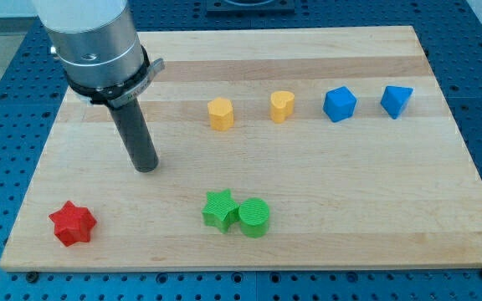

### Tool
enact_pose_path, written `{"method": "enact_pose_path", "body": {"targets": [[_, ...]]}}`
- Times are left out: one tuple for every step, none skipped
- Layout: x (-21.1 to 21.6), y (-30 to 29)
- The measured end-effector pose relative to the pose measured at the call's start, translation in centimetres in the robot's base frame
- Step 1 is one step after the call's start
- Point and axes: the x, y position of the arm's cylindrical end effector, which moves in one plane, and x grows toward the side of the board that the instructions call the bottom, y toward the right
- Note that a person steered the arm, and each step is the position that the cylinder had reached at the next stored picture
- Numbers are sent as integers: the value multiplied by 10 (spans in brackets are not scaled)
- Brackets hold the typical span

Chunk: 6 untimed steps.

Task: Move the blue triangle towards the center

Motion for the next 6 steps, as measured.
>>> {"method": "enact_pose_path", "body": {"targets": [[0, 19], [-6, 84], [-21, 142], [-39, 149], [-67, 148], [-110, 142]]}}
